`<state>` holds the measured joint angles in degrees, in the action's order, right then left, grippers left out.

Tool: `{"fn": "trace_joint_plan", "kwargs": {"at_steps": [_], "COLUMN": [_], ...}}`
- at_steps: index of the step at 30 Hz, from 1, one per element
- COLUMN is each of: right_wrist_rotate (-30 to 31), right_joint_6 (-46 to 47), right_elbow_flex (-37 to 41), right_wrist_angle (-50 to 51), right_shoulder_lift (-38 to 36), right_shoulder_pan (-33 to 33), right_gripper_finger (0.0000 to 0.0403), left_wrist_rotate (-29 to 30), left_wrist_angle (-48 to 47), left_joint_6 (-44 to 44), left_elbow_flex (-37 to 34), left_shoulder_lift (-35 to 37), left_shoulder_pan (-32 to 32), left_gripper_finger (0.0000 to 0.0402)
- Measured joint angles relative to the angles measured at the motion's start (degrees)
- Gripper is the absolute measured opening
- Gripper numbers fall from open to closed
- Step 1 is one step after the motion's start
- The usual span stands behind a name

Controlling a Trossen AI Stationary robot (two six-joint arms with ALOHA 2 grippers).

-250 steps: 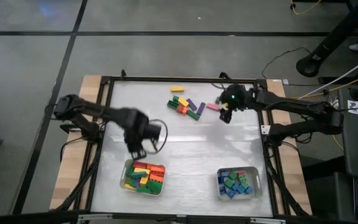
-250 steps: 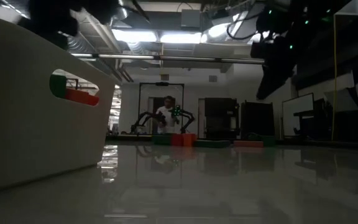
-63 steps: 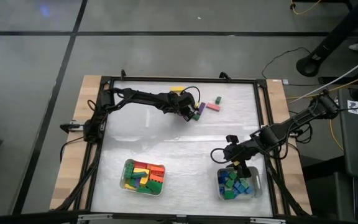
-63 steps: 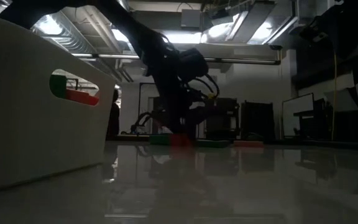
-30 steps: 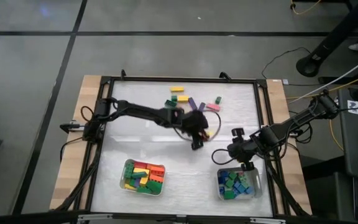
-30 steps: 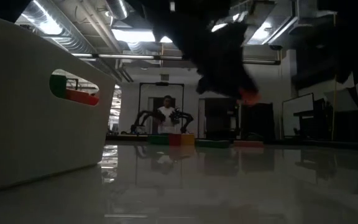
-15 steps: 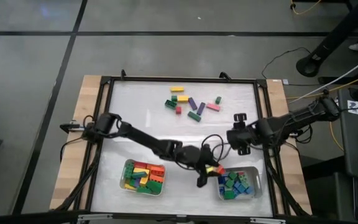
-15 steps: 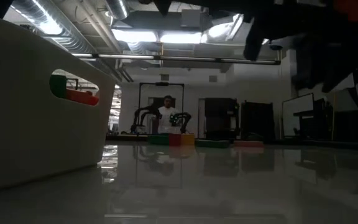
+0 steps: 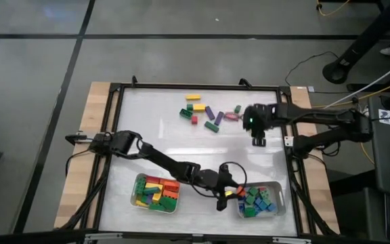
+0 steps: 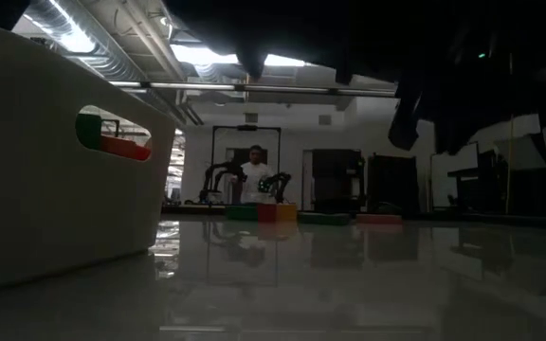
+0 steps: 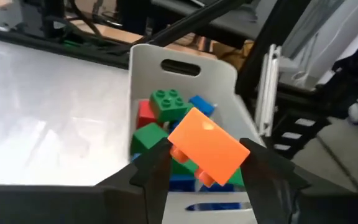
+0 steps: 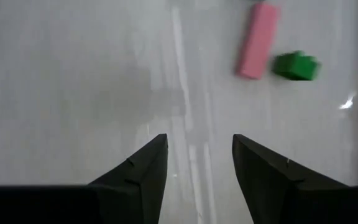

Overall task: Sort blocks by size
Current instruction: Put the square orange game piece into the gray bin, then put the square green game piece into the gray bin

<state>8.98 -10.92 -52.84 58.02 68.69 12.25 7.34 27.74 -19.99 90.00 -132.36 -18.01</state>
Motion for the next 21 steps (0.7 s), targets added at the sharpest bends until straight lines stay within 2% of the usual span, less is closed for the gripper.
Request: {"fn": "trace_joint_plan", "kwargs": {"at_steps": [10,15,18,21], "right_wrist_rotate": [-4.5,-5.1,-5.1,-5.1], "right_joint_6": [-1.0,9.0,18.9,26.7], "right_elbow_flex": [0.0,0.0,0.0,0.0], "right_wrist_angle": [-12.5,-19.6,-23.6,-25.5], "right_shoulder_lift": [0.3,3.0,6.0,9.5], "right_shoulder_pan": [15.5,21.1,24.0,25.9], "right_gripper_finger": [0.0179,0.0179,0.0179,0.0179], "left_wrist_rotate": [0.8,0.8,0.8,0.9], "left_wrist_angle": [0.0,-3.0,-10.9,-20.7], "left_joint_6": [6.8,11.4,14.0,12.9], "left_elbow_flex": [0.0,0.0,0.0,0.0], "left_shoulder_lift": [0.0,1.1,4.9,8.9], "left_shoulder_pan": [0.2,1.5,2.8,4.3], "left_gripper_finger": [0.0212,0.0197,0.0183,0.0173]}}
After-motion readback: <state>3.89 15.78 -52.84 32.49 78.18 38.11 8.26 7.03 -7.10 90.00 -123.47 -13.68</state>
